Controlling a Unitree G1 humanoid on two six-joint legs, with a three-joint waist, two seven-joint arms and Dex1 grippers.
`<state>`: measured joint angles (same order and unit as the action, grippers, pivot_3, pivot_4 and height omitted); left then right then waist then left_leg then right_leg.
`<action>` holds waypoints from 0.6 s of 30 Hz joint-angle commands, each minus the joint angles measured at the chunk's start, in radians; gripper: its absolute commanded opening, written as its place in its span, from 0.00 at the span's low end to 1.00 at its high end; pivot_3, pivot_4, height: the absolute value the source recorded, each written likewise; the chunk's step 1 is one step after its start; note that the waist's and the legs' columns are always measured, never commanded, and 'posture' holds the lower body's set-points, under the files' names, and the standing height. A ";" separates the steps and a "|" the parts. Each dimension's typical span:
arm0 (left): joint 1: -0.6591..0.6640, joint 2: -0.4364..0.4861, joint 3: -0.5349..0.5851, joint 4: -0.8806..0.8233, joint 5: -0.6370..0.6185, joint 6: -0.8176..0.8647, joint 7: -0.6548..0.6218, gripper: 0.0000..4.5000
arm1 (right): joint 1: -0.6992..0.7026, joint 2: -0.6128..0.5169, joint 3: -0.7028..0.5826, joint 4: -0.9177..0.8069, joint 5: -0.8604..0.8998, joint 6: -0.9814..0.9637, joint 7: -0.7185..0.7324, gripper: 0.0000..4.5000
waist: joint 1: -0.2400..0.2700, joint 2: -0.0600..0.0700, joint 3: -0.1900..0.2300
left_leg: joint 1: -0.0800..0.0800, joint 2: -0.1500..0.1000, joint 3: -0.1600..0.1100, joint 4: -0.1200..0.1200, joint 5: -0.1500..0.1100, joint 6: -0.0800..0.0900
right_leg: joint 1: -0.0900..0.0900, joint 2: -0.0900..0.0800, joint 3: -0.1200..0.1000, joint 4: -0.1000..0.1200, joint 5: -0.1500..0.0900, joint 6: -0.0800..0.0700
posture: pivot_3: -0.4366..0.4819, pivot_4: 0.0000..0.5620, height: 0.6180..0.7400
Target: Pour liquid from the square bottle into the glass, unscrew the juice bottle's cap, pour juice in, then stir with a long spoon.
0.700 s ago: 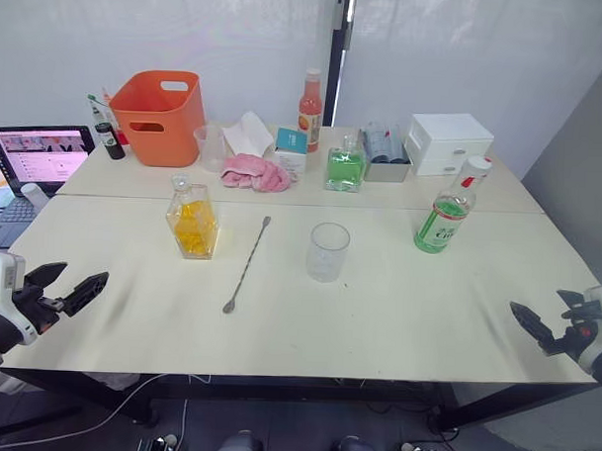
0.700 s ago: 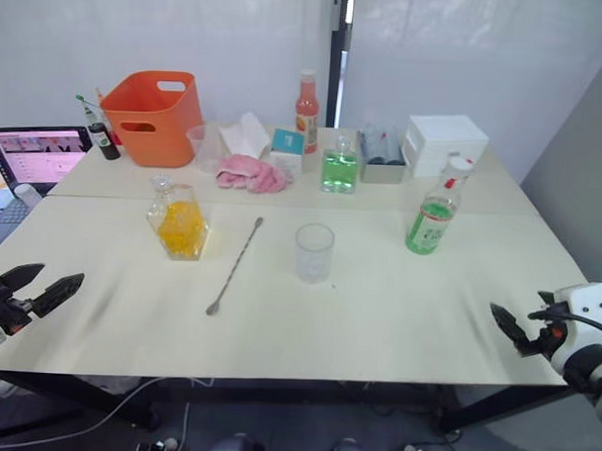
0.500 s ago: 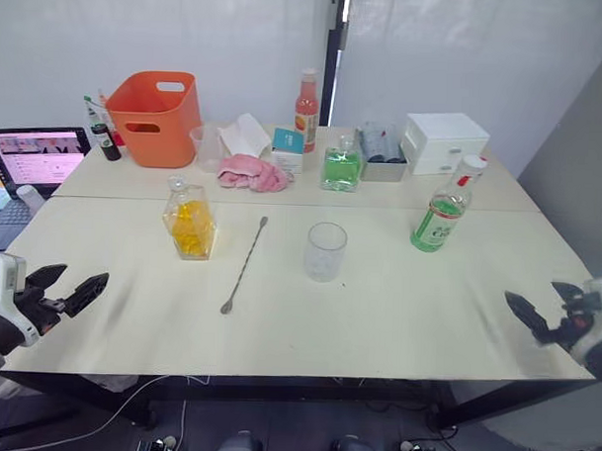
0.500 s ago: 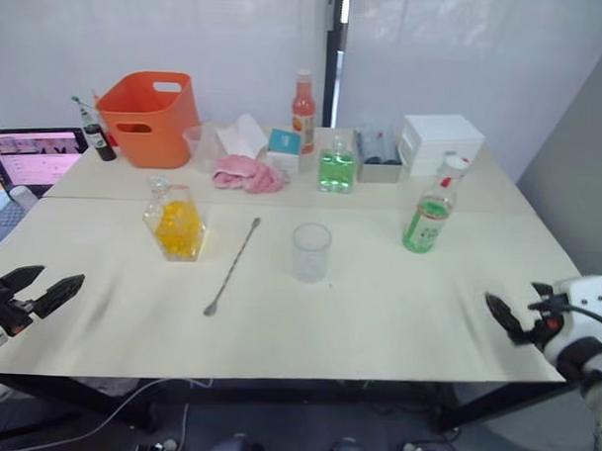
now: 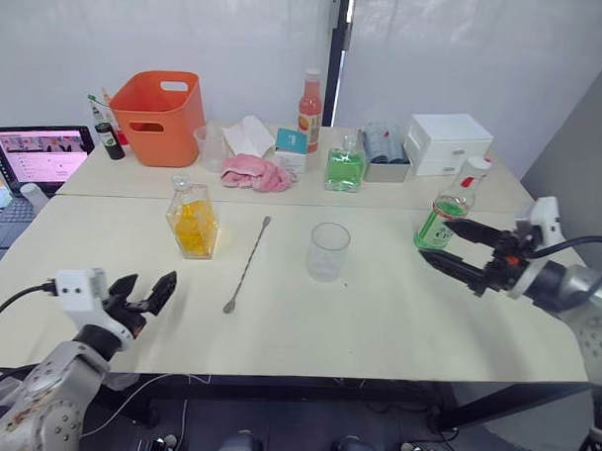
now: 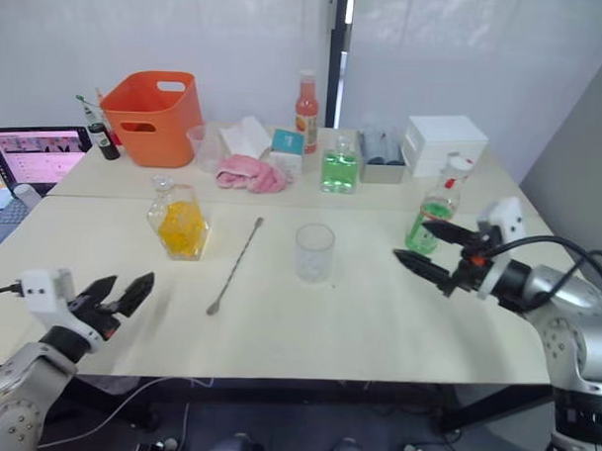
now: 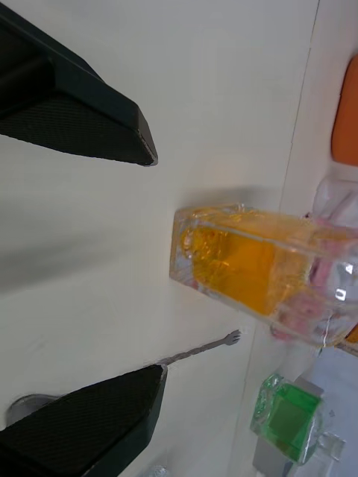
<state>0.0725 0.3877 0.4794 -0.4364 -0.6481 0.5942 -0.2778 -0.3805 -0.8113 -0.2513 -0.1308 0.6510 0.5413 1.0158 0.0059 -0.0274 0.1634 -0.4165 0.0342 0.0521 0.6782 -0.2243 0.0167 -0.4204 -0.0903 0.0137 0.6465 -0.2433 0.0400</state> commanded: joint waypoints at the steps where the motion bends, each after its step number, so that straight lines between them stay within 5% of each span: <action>1: -0.058 0.000 -0.021 -0.025 0.061 -0.009 0.089 1.00 | -0.048 -0.037 0.029 -0.015 0.020 -0.005 0.096 0.99 | 0.003 0.000 0.000 | 0.000 0.000 0.000 0.000 0.000 0.000 | 0.000 0.000 0.000 0.000 0.000 0.000 | 0.48 0.27 0.79; 8: -0.206 -0.010 -0.112 0.047 0.126 0.007 0.156 1.00 | -0.038 -0.060 0.064 -0.091 0.036 0.008 0.186 0.99 | 0.007 -0.001 0.000 | 0.000 0.000 0.000 0.000 0.000 0.000 | 0.000 0.000 0.000 0.000 0.000 0.000 | 0.48 0.27 0.79; 18: -0.395 -0.024 -0.195 0.241 0.235 -0.012 0.195 1.00 | 0.022 -0.041 0.038 -0.179 0.055 0.049 0.116 0.99 | 0.006 -0.001 0.000 | 0.000 -0.001 0.000 0.000 0.000 0.000 | 0.000 0.000 0.000 0.000 0.000 0.000 | 0.48 0.27 0.79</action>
<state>-0.2977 0.3582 0.2893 -0.2046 -0.4453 0.6092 -0.0949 -0.3608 -0.8536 -0.1788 -0.2704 0.6831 0.5828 1.1481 0.0121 -0.0284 0.1637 -0.4170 0.0335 0.0522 0.6783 -0.2244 0.0169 -0.4204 -0.0903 0.0133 0.6465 -0.2429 0.0404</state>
